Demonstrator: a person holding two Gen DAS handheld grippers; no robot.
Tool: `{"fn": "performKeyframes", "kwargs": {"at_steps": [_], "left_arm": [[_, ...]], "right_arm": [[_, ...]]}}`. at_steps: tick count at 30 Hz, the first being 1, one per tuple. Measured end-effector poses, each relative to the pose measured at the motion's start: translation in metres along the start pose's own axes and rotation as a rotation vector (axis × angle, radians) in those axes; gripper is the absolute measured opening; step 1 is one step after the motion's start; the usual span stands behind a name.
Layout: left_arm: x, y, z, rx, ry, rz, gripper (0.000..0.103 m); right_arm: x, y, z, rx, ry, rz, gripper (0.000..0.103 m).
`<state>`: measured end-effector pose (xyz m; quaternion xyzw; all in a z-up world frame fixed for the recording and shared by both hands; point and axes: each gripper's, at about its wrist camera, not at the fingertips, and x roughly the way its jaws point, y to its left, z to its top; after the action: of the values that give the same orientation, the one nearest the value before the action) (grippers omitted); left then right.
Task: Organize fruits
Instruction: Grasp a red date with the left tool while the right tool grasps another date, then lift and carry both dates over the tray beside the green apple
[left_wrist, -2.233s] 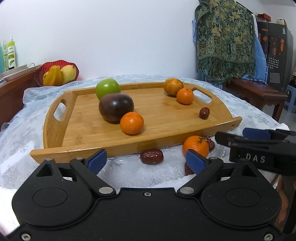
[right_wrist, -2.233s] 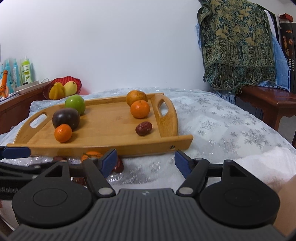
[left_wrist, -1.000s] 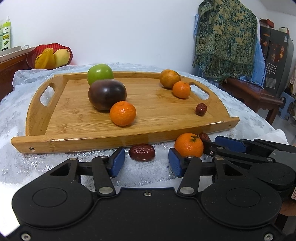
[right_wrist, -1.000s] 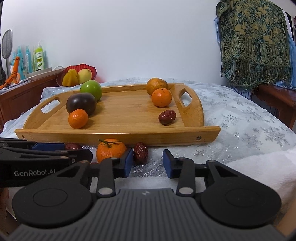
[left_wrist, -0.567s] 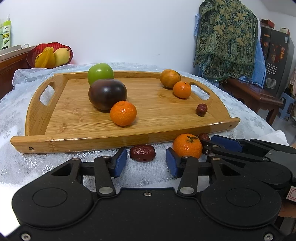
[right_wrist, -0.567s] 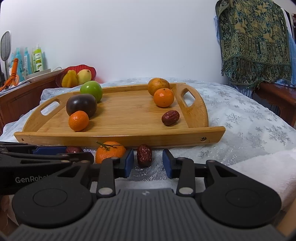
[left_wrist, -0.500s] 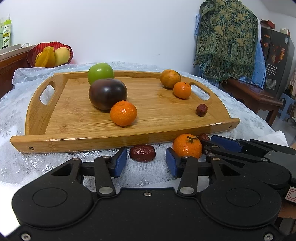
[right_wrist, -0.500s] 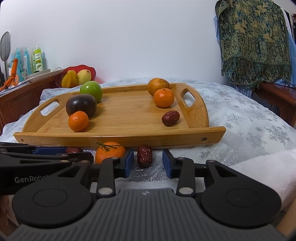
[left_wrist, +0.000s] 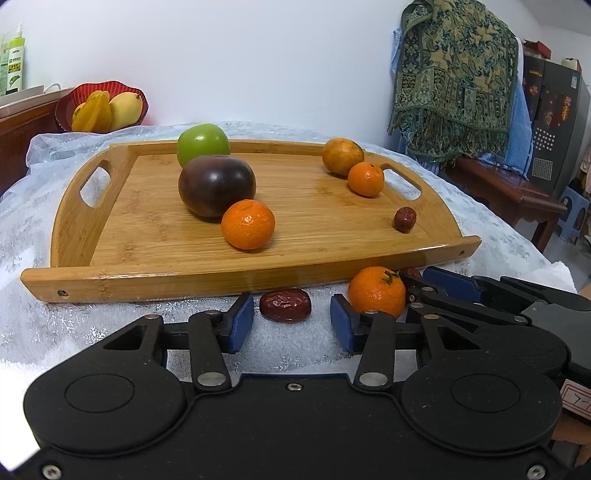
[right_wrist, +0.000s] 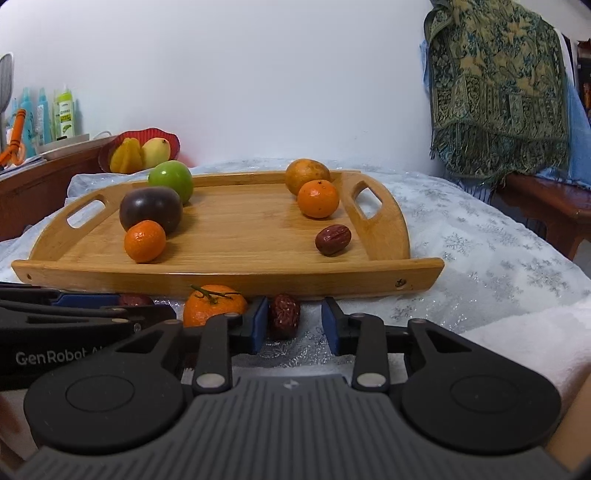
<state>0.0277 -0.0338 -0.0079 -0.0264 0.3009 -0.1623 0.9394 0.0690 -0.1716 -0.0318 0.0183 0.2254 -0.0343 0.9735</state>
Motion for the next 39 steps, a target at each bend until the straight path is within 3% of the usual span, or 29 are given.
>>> {"fn": "performKeyframes", "kwargs": {"at_steps": [7,15,20,31,39], "left_arm": [[-0.001,0.002,0.000,-0.004,-0.001,0.013,0.029],[-0.004,-0.001,-0.001,0.012,-0.012,0.023,0.029],[-0.009,-0.003,-0.001,0.024,-0.026,0.029,0.028],[-0.037,-0.014,0.010,0.122,-0.175,0.040,0.028],[-0.038,0.002,0.056,0.092,-0.239,0.087,0.028]], "right_arm": [[0.000,-0.002,0.001,0.026,0.006,0.012,0.038],[-0.001,-0.003,0.002,0.052,0.013,0.027,0.022],[-0.006,-0.002,0.004,0.066,0.006,0.028,0.022],[-0.024,-0.002,0.016,0.047,-0.080,0.021,0.022],[-0.011,-0.002,0.054,0.045,-0.126,0.071,0.021]]}}
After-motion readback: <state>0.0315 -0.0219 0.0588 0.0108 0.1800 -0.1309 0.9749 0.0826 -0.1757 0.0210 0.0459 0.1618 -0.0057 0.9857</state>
